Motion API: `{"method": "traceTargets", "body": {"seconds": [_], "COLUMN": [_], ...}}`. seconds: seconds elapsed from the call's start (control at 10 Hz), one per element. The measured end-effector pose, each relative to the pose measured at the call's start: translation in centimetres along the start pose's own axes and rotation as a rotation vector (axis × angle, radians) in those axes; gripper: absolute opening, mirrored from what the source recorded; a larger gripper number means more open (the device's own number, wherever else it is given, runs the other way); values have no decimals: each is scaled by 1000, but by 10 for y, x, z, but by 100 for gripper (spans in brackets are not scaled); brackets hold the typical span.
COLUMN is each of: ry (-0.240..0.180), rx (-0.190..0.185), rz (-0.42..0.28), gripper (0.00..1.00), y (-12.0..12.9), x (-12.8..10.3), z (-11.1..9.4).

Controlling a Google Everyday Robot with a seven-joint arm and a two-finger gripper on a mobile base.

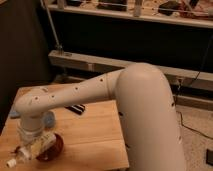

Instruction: Place the bottle in the ceramic bowl

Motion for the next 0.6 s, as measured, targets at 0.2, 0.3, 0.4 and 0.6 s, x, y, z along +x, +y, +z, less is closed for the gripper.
{"method": "traceTargets", "body": {"seconds": [0.2, 0.3, 0.4, 0.6], "ry": [-5, -4, -5, -7], "rx": [-7, -12, -16, -17], "rz": [18, 25, 33, 47], "gripper": [80, 80, 80, 80], "y": [-1, -1, -1, -3], "x": [1, 2, 3, 5], "z": [1, 1, 2, 1]}}
